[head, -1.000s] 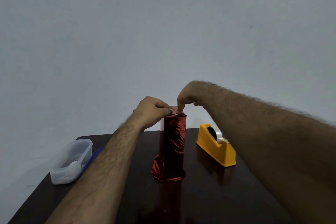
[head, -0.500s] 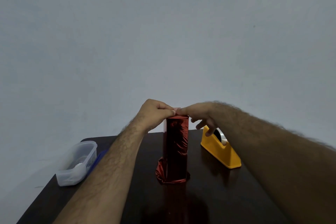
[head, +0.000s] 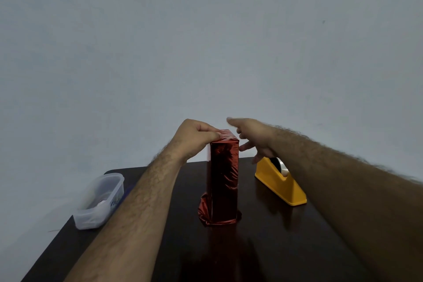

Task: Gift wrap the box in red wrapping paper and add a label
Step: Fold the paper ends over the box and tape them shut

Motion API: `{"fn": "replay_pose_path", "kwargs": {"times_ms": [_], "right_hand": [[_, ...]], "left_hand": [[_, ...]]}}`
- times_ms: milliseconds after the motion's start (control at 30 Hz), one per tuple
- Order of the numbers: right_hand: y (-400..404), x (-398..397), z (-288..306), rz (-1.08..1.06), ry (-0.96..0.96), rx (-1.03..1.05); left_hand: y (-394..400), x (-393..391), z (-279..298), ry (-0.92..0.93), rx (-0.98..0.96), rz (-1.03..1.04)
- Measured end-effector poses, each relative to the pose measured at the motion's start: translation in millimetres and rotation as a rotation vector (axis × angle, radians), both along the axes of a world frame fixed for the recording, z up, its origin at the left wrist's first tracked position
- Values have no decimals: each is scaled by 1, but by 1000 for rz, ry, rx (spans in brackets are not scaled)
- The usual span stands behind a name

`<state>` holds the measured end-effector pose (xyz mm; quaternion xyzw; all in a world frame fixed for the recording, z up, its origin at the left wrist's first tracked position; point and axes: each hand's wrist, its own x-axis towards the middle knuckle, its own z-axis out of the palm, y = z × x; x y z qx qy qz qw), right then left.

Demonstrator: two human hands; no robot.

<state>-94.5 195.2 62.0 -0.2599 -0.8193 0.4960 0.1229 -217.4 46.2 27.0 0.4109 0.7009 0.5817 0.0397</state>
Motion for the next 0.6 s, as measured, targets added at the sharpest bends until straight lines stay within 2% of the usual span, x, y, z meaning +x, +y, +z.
{"fn": "replay_pose_path", "kwargs": {"times_ms": [167,300,400,500,600], "right_hand": [[-4,-7,-3,-70,-115,73],[-10,-12,-12,-66,-77,116],[-4,-16,-18,-138,76,164],[-5,-9,-23,-237,319,150],[-14,11,-37,-205,472,173]], "left_hand": [[-2,4,1,-1,3,-35],[-2,1,1,11,-18,1],[2,2,-4,20,13,38],[8,9,-8,26,80,98],[15,23,-12,78,107,187]]}}
